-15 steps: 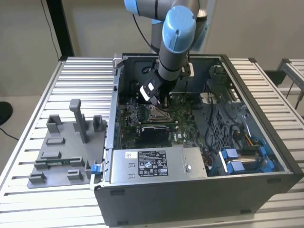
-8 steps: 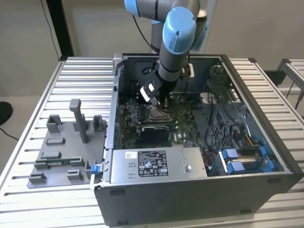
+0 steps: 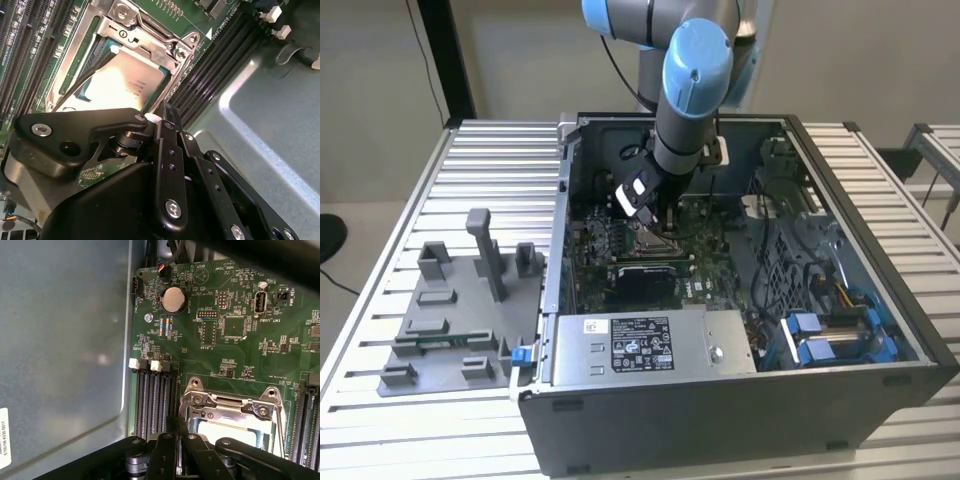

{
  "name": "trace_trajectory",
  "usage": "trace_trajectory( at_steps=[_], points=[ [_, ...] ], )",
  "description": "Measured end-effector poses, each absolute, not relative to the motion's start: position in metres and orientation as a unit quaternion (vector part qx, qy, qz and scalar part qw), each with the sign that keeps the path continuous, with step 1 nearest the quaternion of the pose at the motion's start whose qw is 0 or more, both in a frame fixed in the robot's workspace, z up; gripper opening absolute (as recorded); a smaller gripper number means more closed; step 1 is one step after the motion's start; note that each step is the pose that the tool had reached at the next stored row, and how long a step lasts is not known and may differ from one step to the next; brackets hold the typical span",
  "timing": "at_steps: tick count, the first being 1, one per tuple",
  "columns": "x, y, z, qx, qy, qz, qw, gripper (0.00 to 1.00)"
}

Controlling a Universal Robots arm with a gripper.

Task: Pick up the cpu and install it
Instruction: 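Install the first cpu locking lever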

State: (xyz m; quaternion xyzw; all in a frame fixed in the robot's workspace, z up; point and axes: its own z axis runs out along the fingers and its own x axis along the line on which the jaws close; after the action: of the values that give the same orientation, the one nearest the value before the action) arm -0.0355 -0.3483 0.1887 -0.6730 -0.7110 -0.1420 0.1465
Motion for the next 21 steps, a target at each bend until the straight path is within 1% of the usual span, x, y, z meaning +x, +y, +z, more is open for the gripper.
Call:
trace_trajectory(
  at_steps=[21],
  points=[
    [-0.0346,-0.3467,0.183,-0.673,-0.711,-0.141,0.147,0.0]
  ],
)
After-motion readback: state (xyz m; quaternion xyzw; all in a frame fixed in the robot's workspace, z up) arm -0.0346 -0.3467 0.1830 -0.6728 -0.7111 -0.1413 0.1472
